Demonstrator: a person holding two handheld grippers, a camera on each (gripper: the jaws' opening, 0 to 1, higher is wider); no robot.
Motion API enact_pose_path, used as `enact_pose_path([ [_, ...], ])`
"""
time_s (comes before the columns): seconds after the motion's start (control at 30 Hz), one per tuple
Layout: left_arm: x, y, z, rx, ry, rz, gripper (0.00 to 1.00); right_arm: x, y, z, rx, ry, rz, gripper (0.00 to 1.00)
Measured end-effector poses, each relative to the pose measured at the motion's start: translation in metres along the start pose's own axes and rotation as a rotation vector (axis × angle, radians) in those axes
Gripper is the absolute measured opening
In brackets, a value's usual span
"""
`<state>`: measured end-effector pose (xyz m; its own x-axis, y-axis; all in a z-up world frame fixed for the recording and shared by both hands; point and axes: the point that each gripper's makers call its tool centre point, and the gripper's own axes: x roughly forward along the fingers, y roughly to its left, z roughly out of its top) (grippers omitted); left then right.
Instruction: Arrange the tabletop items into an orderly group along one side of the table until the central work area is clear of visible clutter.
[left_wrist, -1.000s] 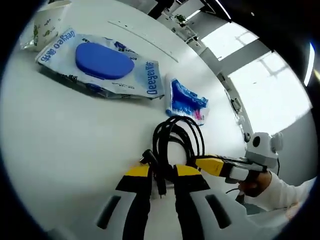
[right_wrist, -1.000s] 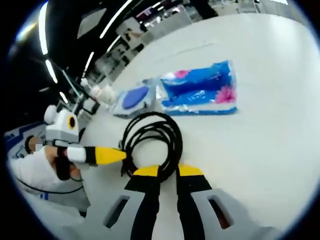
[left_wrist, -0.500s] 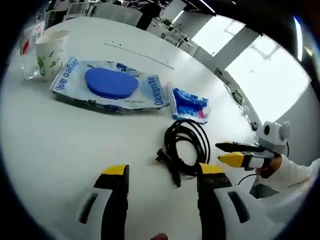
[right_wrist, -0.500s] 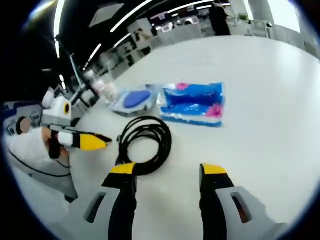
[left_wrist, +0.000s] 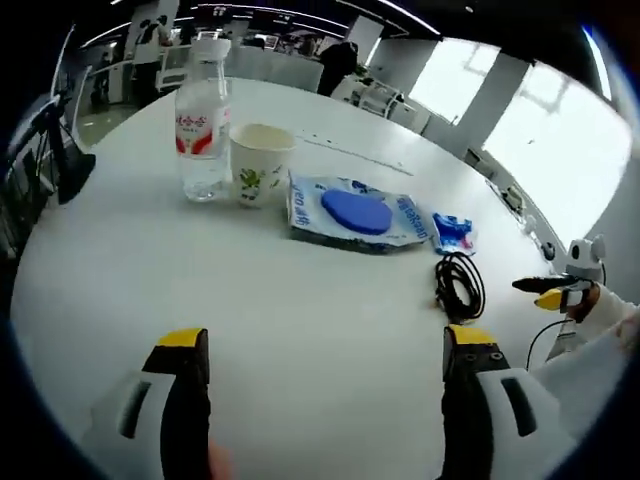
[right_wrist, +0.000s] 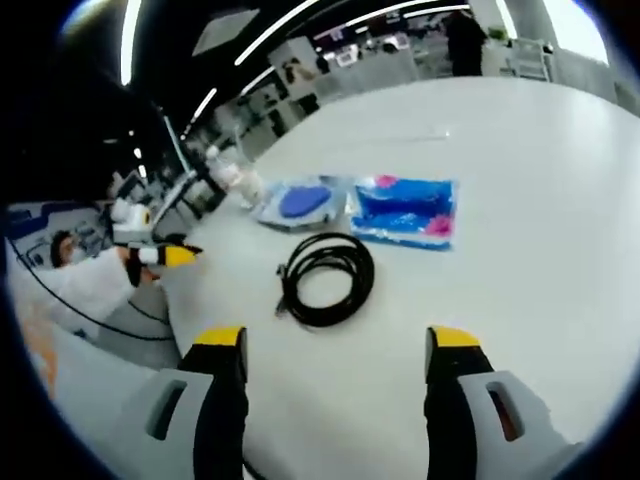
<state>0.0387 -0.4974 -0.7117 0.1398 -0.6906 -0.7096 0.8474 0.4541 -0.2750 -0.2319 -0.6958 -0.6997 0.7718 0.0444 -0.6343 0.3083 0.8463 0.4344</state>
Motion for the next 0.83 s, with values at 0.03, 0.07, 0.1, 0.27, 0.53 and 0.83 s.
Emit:
enact_pose_path([
  [0.03,-0.004,0.005,0.001,0.032,0.002,0.005,1.00,-0.002,0.002,-0.001,-0.002,0.008,0.000,0.75],
  [0.07,-0.009,0.012,0.001,0.064,0.011,0.016,1.00,-0.004,0.004,-0.001,-0.003,0.016,0.000,0.76],
  [0.1,-0.016,0.019,0.000,0.098,0.026,0.024,1.00,-0.008,0.007,-0.001,-0.009,0.021,-0.004,0.77],
  [0.27,-0.035,0.043,0.000,0.096,0.050,0.014,1.00,-0.021,0.014,0.003,-0.005,0.018,-0.016,0.79],
  [0.53,-0.050,0.057,0.008,0.057,0.032,0.014,1.00,-0.036,0.027,0.008,0.045,-0.010,-0.022,0.80],
  [0.83,-0.046,0.052,0.018,0.060,0.020,-0.002,1.00,-0.037,0.030,-0.003,0.063,0.017,-0.021,0.80],
])
